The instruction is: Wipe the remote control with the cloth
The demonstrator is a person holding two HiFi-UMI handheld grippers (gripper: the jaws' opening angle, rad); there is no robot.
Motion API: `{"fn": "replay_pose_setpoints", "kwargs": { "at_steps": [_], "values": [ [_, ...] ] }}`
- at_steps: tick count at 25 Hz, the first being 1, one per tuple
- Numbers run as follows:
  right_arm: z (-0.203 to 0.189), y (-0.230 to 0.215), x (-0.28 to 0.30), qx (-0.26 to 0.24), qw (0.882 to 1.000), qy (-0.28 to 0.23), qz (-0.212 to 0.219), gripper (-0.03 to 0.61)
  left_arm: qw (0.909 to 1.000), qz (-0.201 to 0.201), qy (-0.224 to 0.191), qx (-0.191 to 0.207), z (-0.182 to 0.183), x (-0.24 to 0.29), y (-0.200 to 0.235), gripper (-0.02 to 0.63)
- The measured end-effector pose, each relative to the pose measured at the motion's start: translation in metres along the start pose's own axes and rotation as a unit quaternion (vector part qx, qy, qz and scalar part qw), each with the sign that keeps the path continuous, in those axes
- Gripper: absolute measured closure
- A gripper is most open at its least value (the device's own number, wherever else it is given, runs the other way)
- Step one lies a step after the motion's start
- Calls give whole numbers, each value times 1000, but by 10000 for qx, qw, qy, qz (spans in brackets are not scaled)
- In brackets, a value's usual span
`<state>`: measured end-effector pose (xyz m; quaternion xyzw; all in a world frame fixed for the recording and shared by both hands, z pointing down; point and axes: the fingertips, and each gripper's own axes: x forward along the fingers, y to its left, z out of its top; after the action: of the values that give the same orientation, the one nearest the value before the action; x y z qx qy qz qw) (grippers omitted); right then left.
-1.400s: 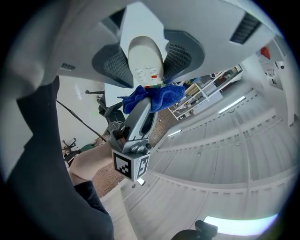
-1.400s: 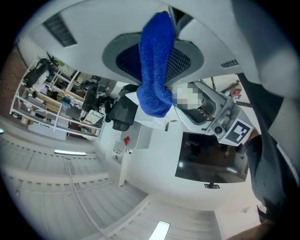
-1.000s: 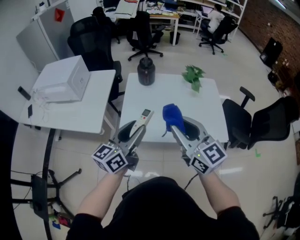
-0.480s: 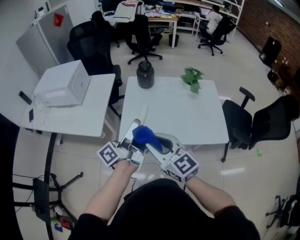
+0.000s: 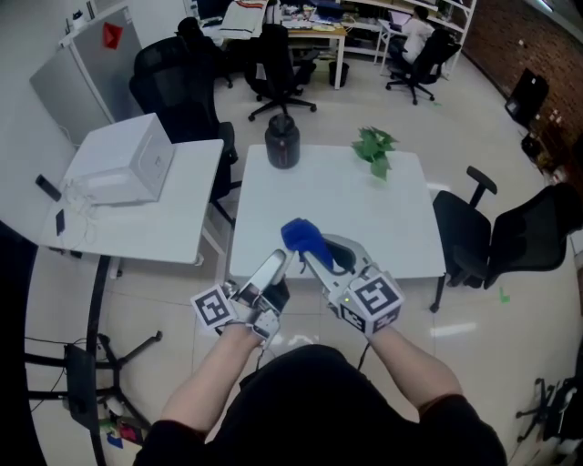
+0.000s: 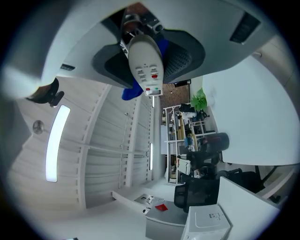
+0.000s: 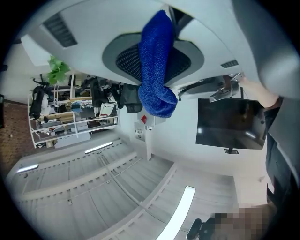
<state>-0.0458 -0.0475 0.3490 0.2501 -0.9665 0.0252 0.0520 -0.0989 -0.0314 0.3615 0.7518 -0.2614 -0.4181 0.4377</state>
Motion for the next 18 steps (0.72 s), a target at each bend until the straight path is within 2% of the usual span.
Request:
{"fn": "replay_pose_setpoints", "kwargs": {
  "at_steps": [3,5,8,12,15,18],
  "values": [
    [14,-21,-5,30,9996,-109,-256,449,10000,2,-16,5,-1,-3,3,408],
    [22,-23,-9,44,9994,-228,-253,449,9999,28,-126,21,5,-3,5,408],
    [23,6,-10,-103,9995,-224,184,449,9992,62,-387,104,25,-2,5,408],
    [3,53,-3,-531,9949,-15,861,449,9983,-15,-562,137,42,5,1,408],
    [-4,63,2,-549,9933,97,1009,449,9988,-130,-453,105,37,10,-4,408],
    [-1,52,3,-414,9949,21,924,449,9995,-241,-208,33,23,11,-7,408]
  ]
}}
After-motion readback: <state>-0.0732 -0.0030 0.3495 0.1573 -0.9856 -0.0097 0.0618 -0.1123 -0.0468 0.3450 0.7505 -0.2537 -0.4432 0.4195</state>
